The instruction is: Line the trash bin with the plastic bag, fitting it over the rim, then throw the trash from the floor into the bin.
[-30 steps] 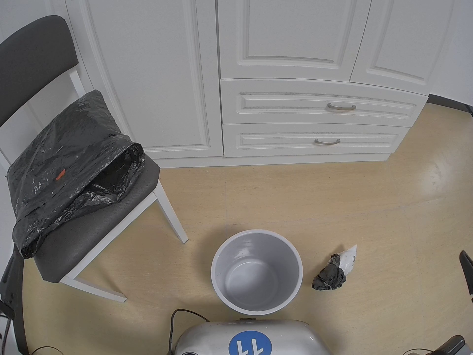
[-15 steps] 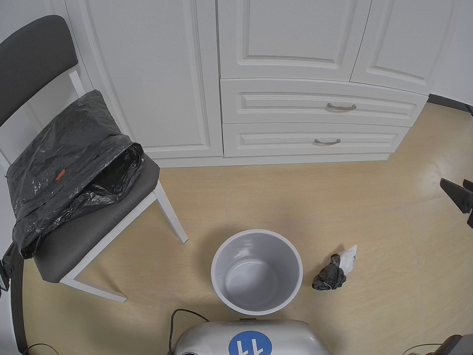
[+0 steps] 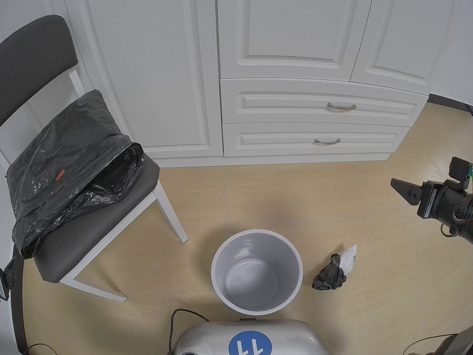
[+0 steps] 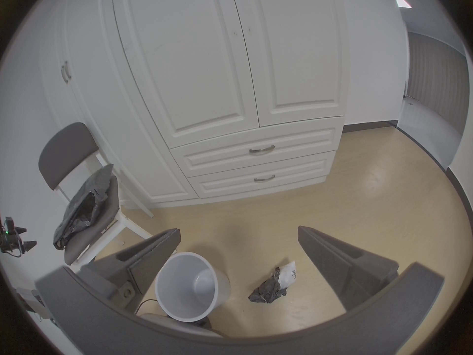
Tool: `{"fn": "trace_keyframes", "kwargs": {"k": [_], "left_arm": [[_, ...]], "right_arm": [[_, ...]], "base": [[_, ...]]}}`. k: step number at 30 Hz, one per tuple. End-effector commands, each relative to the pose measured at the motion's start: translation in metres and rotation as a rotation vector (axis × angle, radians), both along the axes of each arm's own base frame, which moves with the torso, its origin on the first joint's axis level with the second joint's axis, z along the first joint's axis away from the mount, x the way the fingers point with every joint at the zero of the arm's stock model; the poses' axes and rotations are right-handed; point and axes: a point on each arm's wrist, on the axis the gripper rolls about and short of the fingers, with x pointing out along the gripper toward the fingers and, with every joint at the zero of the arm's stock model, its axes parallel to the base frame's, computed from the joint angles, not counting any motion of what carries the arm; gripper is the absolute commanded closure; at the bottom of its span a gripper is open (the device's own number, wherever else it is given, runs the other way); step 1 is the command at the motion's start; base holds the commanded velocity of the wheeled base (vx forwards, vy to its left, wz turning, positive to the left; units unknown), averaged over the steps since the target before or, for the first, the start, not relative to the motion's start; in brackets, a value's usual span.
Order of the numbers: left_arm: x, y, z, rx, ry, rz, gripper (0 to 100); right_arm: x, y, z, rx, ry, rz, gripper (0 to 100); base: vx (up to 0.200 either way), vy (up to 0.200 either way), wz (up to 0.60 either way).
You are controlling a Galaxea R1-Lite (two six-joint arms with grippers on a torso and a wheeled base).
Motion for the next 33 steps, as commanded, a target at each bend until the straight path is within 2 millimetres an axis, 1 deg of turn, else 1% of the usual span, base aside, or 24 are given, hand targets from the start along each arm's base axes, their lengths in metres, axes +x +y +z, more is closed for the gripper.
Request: {"fn": "trace_keyframes", "kwargs": {"k": [1,3,5,6,7,9,12,16,22,23,26,27,28,31,33], "left_arm": [[0.033,0.013,-0.004,-0.039,0.107,0.071,0],[0.053,0.029,-0.009,-0.044,0.117,0.167,0],[0.053,0.029,-0.009,-0.044,0.117,0.167,0],[0.067,0.054,-0.02,-0.007,0.058,0.245,0],[0.067,0.059,-0.023,0.006,0.051,0.223,0],[0.058,0.071,-0.027,0.021,0.055,0.156,0],[0.045,0.081,-0.024,0.015,0.013,0.061,0],[0.044,0.084,-0.022,-0.006,0.01,0.05,0],[0.044,0.078,-0.025,-0.033,0.032,0.014,0],[0.047,0.075,-0.03,-0.06,0.056,-0.022,0],[0.05,0.075,-0.033,-0.074,0.069,-0.033,0],[0.056,0.079,-0.04,-0.114,0.1,-0.054,0],[0.058,0.08,-0.043,-0.125,0.109,-0.06,0],[0.06,0.08,-0.046,-0.137,0.12,-0.071,0],[0.065,0.077,-0.053,-0.166,0.145,-0.109,0]], "right_arm": [[0.009,0.003,-0.01,-0.018,0.047,0.001,0],[0.009,0.003,-0.01,-0.018,0.049,0.001,0],[0.009,0.003,-0.01,-0.018,0.049,0.001,0],[0.009,0.003,-0.011,-0.019,0.052,0.001,0],[0.009,0.003,-0.011,-0.02,0.053,0.001,0],[0.01,0.004,-0.012,-0.021,0.058,0.001,0],[0.011,0.004,-0.014,-0.024,0.065,0.002,0],[0.011,0.004,-0.015,-0.028,0.07,0.002,0],[0.011,0.006,-0.016,-0.028,0.073,0.012,0],[0.011,0.006,-0.018,-0.032,0.085,0.013,0],[0.012,0.006,-0.022,-0.036,0.095,0.016,0],[0.014,0.007,-0.023,-0.041,0.104,0.017,0],[0.014,0.007,-0.024,-0.044,0.108,0.017,0],[0.015,0.008,-0.025,-0.047,0.111,0.019,0],[0.016,0.009,-0.026,-0.05,0.115,0.023,0]], "base": [[0.0,0.0,0.0],[0.0,0.0,0.0],[0.0,0.0,0.0],[0.0,0.0,0.0],[0.0,0.0,0.0],[0.0,0.0,0.0],[0.0,0.0,0.0],[0.0,0.0,0.0],[0.0,0.0,0.0],[0.0,0.0,0.0],[0.0,0.0,0.0],[0.0,0.0,0.0],[0.0,0.0,0.0],[0.0,0.0,0.0],[0.0,0.0,0.0]]}}
